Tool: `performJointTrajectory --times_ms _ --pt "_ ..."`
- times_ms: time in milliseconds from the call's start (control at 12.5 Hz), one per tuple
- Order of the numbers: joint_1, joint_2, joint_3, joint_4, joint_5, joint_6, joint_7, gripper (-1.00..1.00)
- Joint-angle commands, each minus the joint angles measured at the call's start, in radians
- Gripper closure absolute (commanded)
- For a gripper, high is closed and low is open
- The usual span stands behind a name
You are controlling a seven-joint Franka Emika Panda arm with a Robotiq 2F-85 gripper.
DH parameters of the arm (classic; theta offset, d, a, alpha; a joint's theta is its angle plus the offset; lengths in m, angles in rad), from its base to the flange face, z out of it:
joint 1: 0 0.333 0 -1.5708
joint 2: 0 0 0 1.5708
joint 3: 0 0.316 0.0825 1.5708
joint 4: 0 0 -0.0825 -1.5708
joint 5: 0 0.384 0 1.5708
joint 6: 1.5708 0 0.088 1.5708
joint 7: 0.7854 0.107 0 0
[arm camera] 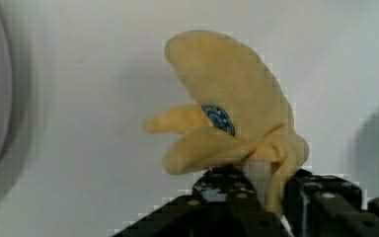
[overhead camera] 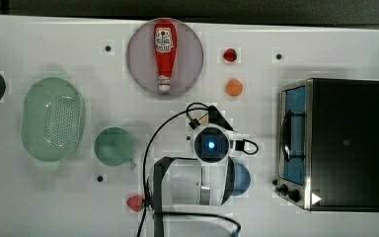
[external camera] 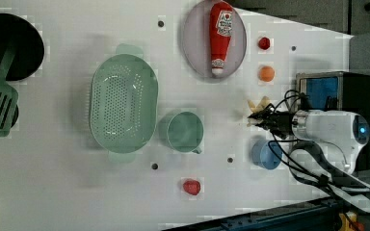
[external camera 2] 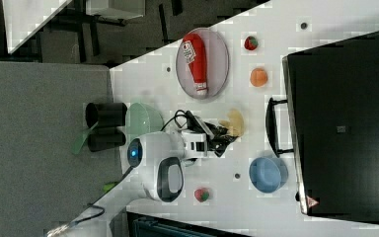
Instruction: Pick Banana and place it in mug.
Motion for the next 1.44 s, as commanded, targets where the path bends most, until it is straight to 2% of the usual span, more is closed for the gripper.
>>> performJointTrajectory --times_ms 80,400,640,720,880,1040,1440 --pt "0.018 -0.246 0.030 0.038 -0.006 -0.121 -0.012 0.53" --pt "0.021 -0.471 0.053 0.138 -0.006 -0.579 -0.012 0.53" --pt "0.049 -0.532 0.130 0.291 -0.005 -0.925 0.015 0.53" --pt "0.060 -0.527 0.169 0.337 0.000 -0.982 0.057 0.53" --pt "0.075 -0.517 0.243 0.379 0.037 -0.995 0.189 0.53" --pt "0.085 -0.492 0.325 0.378 0.148 -0.984 0.342 0.53" --pt "0.086 -0.367 0.452 0.334 0.157 -0.779 0.549 0.53"
